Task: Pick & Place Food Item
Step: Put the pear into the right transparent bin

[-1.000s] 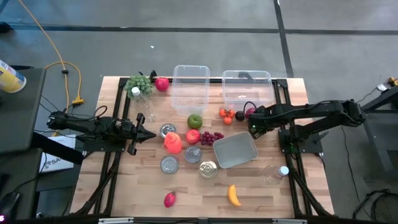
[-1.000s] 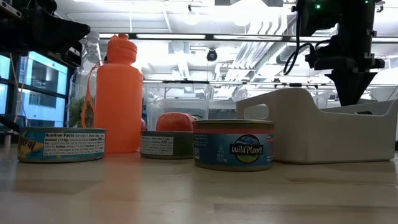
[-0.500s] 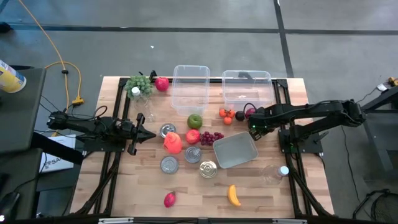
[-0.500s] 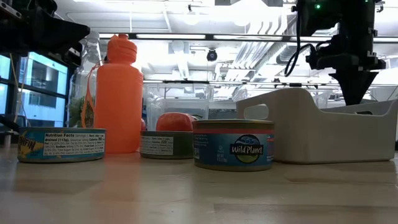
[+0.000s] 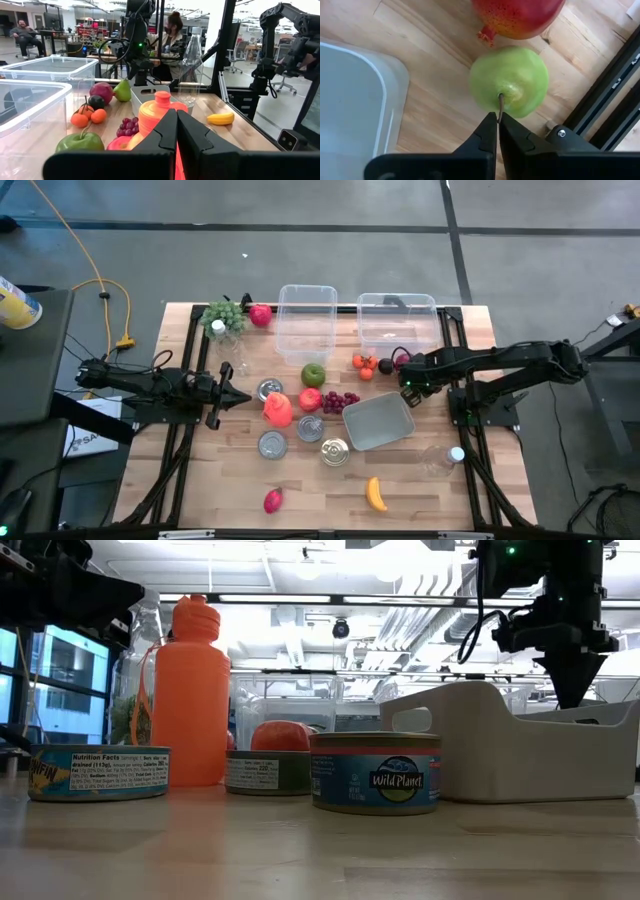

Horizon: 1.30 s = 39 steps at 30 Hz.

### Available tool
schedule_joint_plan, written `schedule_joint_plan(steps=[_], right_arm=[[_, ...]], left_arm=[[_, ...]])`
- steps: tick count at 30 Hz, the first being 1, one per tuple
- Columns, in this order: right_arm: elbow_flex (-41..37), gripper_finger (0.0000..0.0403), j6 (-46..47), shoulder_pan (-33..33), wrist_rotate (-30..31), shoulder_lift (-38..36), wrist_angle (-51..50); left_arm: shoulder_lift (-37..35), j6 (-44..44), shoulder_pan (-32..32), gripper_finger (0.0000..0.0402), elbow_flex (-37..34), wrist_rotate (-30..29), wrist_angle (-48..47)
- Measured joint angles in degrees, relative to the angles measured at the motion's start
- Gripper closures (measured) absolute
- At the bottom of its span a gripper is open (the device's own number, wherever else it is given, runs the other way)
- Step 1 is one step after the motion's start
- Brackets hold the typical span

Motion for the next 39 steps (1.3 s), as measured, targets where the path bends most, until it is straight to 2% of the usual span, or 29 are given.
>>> schedule_joint_plan(steps=[9, 15, 27, 33, 39], right_arm=[[0.3, 0.0401, -0.2, 0.0, -2.9, 0.0, 0.0], [2.9, 0.0401, -0.2, 0.0, -2.0, 0.0, 0.0], [9.6, 0.0401, -1.3, 0.2, -0.7, 0.0, -0.1], [18.1, 0.0401, -4.8, 0.5, 4.1, 0.0, 0.0], [27.0, 0.0401, -12.0, 0.4, 11.7, 0.0, 2.6]], left_arm=[[0.0, 2.3, 0.0, 0.0401, 0.0, 0.0, 0.0], [0.0, 8.9, 0.0, 0.0401, 0.0, 0.0, 0.3], [0.0, 8.4, 0.0, 0.0401, 0.0, 0.0, 0.1], [0.0, 2.5, 0.0, 0.0401, 0.0, 0.0, 0.0], [0.0, 1.1, 0.0, 0.0401, 0.0, 0.0, -0.1]])
